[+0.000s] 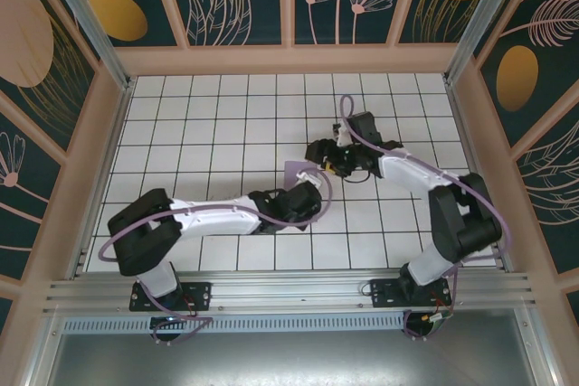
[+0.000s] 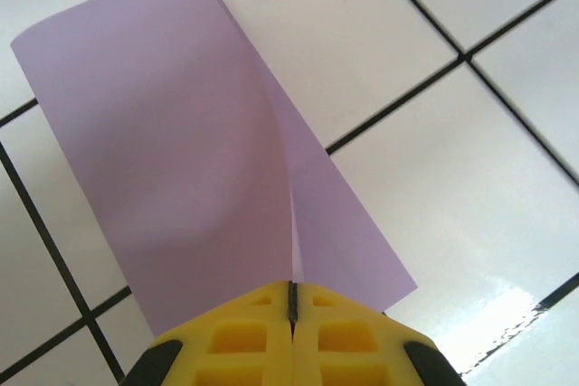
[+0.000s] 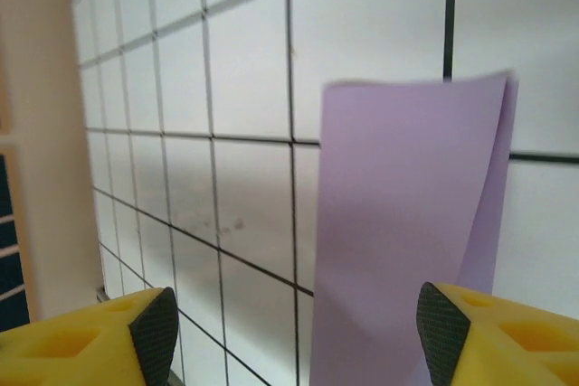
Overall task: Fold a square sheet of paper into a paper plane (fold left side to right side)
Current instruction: Fold the triangle a second time at the center of the table.
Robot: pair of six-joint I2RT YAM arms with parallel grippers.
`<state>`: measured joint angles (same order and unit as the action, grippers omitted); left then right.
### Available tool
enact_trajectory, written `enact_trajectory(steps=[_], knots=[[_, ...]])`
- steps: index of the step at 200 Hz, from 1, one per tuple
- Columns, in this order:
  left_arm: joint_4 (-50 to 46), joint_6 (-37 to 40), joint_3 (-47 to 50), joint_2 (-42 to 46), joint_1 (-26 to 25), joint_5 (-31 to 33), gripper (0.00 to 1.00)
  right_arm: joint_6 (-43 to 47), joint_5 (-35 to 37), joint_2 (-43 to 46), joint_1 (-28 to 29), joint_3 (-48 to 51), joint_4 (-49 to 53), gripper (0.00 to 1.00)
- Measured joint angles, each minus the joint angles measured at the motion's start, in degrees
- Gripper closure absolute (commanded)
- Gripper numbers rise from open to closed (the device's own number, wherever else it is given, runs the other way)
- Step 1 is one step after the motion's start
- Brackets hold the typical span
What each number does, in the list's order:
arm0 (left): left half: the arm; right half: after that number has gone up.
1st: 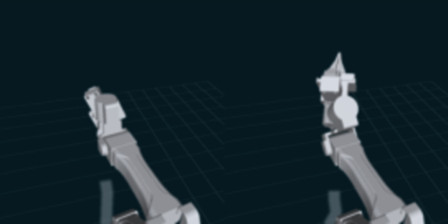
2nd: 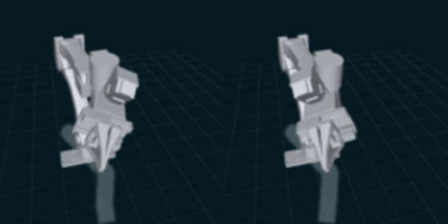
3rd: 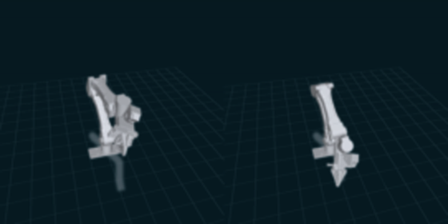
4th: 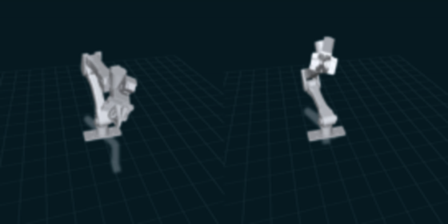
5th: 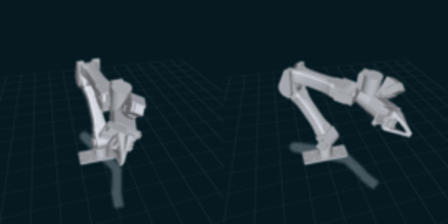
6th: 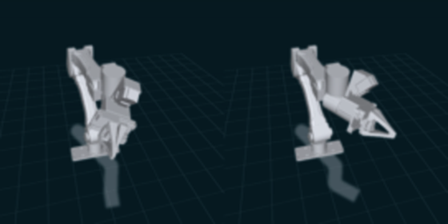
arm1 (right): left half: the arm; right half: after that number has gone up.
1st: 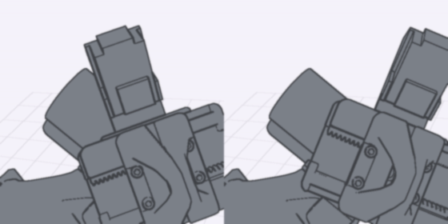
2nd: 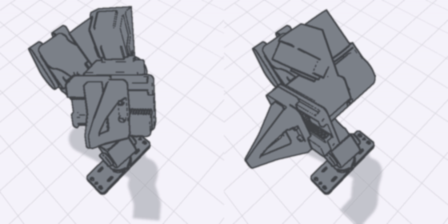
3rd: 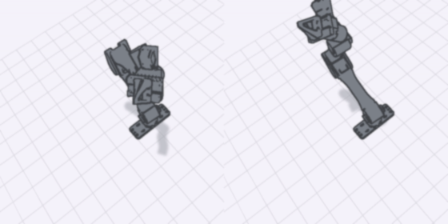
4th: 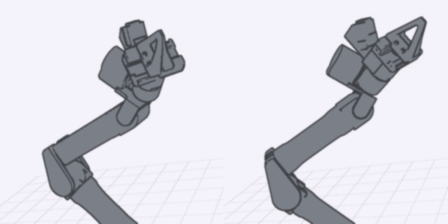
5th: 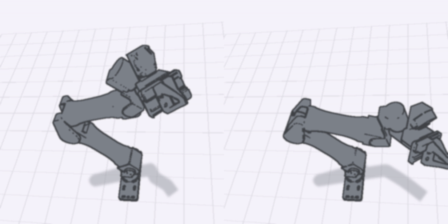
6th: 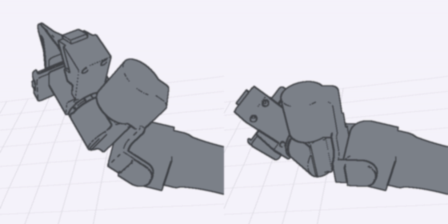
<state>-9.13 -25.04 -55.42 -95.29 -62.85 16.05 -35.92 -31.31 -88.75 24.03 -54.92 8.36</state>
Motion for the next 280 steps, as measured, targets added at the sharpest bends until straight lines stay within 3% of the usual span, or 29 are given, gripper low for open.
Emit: enact_trajectory(steps=[19,47,72,86,156,280], knots=[[2.9,-0.7,2.1,2.5,3.1,-5.1,1.0,0.9,2.2,5.2,-0.9,1.4,-0.6,0.41],[6.4,-2.2,4.5,3.4,7.1,-12.3,1.0,0.8,4.9,12.3,-1.0,7.2,-0.9,0.69],[7.2,-3.2,6.2,3.4,9.6,-17.1,1.0,-0.4,5.4,15.1,-0.1,14.3,-1.1,0.92],[7.2,-3.6,6.5,3.4,10.4,-18.7,1.0,-1.6,5.8,15.1,1.8,17.5,-1.1,1.0],[6.3,-3.7,6.8,3.4,11.5,-20.7,1.0,-5.8,6.0,8.0,12.7,21.2,-4.0,1.0],[2.6,-1.1,5.9,1.9,12.3,-17.6,1.0,-5.9,8.1,0.0,13.9,17.5,-0.8,1.0]])
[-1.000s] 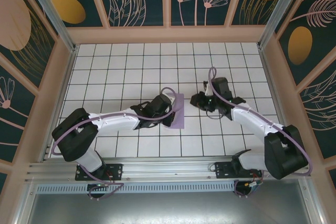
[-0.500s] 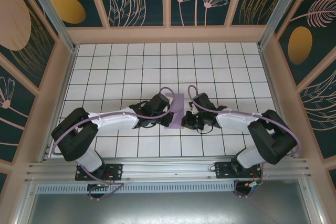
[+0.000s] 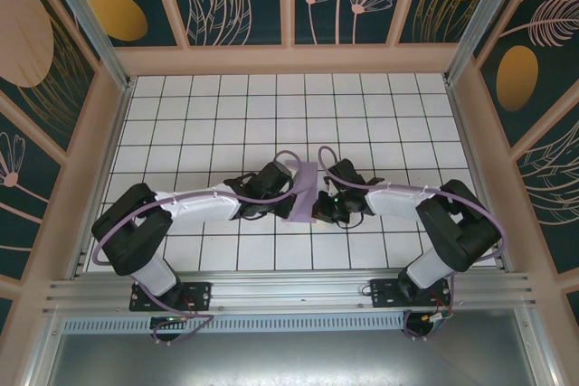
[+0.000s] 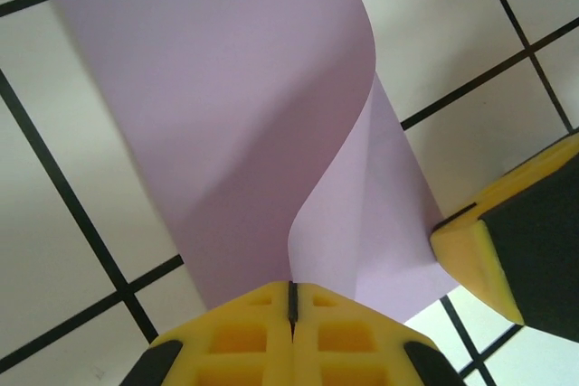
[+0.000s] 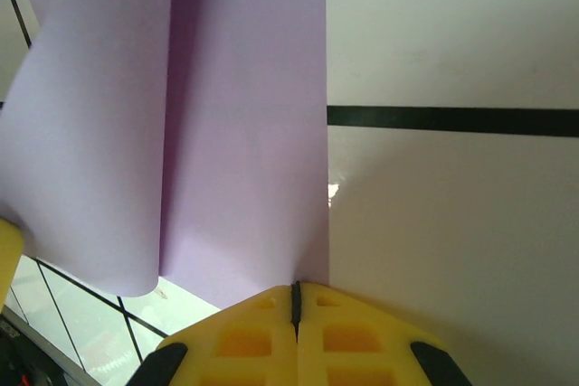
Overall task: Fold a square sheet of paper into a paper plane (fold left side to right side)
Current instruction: Fold the triangle a second time at the center of the table.
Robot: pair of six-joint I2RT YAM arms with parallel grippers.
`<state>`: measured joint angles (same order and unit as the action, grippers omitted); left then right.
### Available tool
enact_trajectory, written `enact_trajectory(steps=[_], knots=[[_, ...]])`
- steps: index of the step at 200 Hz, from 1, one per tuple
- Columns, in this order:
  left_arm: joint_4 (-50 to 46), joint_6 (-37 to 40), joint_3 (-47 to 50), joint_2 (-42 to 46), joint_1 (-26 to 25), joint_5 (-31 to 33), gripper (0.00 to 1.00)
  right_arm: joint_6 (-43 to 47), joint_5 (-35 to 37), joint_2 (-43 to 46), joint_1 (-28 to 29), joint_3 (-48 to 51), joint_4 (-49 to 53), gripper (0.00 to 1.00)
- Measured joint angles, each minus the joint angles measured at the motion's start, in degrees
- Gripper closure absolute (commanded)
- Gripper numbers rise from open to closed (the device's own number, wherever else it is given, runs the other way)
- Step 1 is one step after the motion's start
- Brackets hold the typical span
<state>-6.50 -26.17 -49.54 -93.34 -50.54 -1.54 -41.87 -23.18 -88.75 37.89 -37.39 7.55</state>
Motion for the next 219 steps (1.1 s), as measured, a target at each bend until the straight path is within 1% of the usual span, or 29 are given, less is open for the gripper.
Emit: enact_trajectory(steps=[89,164,219], knots=[[-1.0,3.3,-4.0,-5.0,1.8,1.1,1.0,1.5,0.0,-0.6,0.0,-1.0,1.5,1.0],[-2.2,5.2,-5.5,-8.8,1.9,2.4,1.0,2.3,0.0,-1.0,0.0,-1.8,2.5,1.0],[-2.3,5.7,-7.2,-9.4,2.7,2.7,1.0,2.6,0.0,-1.2,0.0,-2.1,3.1,1.0]])
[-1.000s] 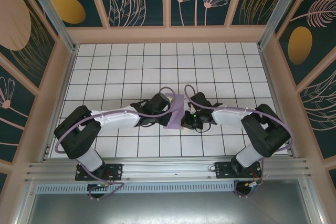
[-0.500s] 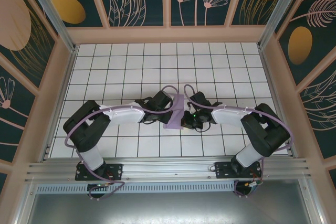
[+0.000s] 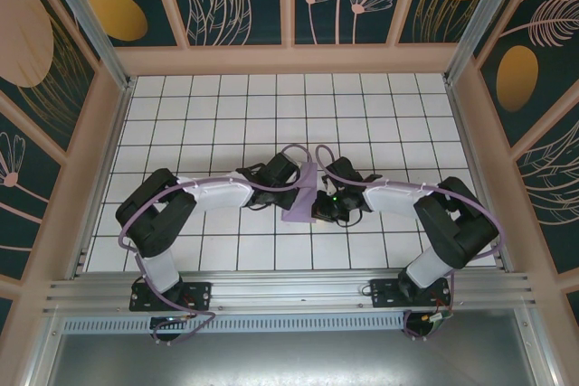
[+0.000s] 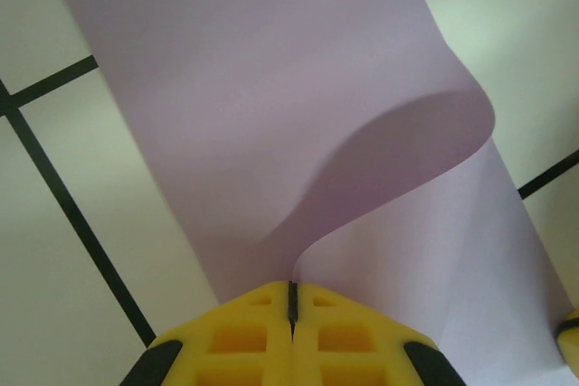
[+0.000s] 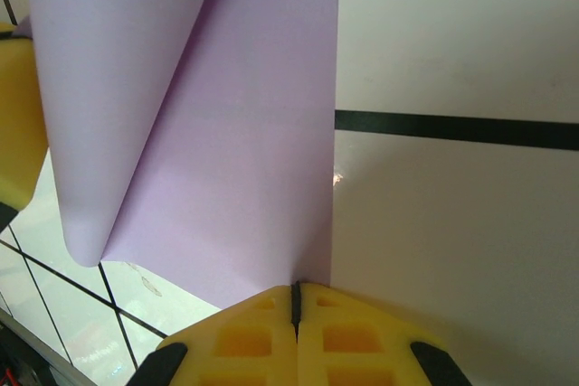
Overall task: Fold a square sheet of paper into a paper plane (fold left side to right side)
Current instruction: Fold the triangle a second time at the center of the table.
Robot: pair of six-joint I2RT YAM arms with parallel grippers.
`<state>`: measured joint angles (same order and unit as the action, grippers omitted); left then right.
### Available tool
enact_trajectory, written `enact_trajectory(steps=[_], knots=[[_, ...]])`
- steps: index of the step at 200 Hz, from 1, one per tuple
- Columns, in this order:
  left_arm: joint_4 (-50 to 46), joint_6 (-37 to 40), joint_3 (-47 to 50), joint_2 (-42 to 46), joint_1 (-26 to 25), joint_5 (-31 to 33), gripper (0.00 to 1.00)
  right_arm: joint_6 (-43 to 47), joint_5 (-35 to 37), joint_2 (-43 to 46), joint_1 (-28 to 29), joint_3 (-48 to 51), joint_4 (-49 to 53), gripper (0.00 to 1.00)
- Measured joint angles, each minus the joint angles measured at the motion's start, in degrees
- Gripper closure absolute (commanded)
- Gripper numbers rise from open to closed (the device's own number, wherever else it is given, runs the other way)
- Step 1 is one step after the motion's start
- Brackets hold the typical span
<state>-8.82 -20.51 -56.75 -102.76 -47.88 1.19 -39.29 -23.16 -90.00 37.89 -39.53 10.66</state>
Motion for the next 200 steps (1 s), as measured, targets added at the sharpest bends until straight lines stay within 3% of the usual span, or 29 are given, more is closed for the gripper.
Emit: enact_trajectory(steps=[200], knots=[[0.0,0.4,0.0,-0.5,0.2,1.9,1.0,0.4,0.0,-0.2,0.0,-0.3,0.3,1.0]])
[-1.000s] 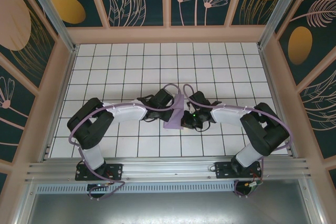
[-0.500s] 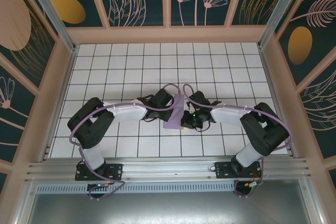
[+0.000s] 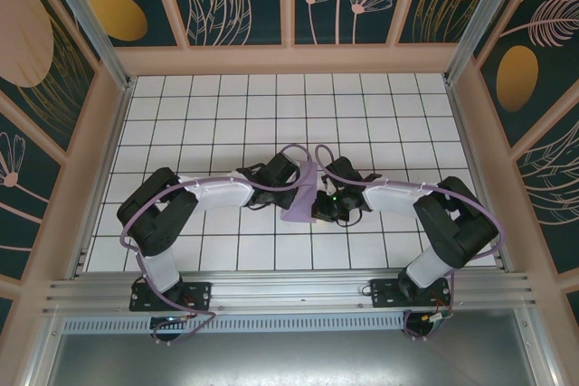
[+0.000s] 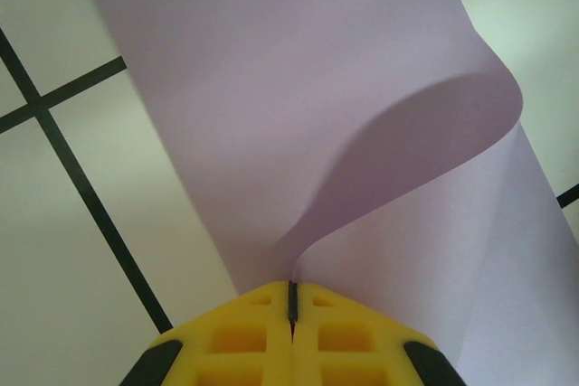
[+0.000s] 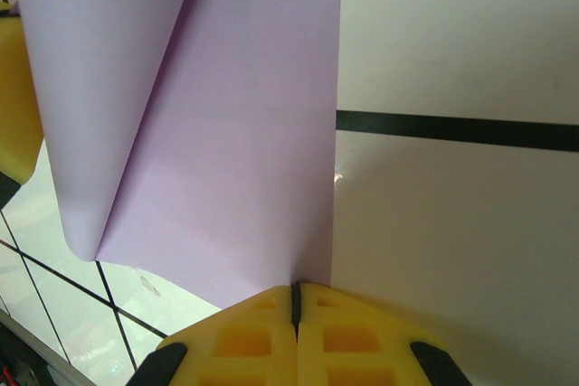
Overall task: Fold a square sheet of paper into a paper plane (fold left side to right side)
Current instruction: Fold the triangle a second time at the center of the table.
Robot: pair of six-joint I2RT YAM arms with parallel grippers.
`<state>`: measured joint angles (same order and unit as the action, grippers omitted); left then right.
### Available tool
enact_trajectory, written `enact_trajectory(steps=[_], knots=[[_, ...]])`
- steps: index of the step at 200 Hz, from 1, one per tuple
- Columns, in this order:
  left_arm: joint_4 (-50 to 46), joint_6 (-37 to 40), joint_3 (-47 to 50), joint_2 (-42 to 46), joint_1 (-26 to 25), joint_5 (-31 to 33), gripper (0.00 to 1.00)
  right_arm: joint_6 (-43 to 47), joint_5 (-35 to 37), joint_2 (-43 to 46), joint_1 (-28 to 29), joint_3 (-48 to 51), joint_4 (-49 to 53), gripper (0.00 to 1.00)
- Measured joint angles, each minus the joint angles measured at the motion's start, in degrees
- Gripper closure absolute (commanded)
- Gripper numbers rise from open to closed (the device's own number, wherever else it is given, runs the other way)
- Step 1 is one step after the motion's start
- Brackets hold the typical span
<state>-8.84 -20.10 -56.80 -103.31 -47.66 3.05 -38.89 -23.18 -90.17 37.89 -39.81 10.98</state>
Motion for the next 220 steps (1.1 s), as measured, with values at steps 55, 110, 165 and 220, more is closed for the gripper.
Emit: enact_trajectory(steps=[55,110,165,220], knots=[[0.2,0.6,-0.2,-1.1,0.0,-1.4,1.0,0.0,-0.2,0.0,0.0,0.0,-0.1,1.0],[0.3,0.6,-0.2,-1.2,0.0,-1.5,1.0,0.0,-1.0,1.2,-0.7,0.3,-0.5,1.0],[0.3,0.6,-0.2,-1.2,0.0,-1.5,1.0,-4.0,-7.6,9.6,-6.3,6.7,-12.2,1.0],[0.3,0.6,-0.2,-1.2,0.0,-1.5,1.0,-8.0,-9.7,2.6,-6.3,4.8,-22.3,1.0]])
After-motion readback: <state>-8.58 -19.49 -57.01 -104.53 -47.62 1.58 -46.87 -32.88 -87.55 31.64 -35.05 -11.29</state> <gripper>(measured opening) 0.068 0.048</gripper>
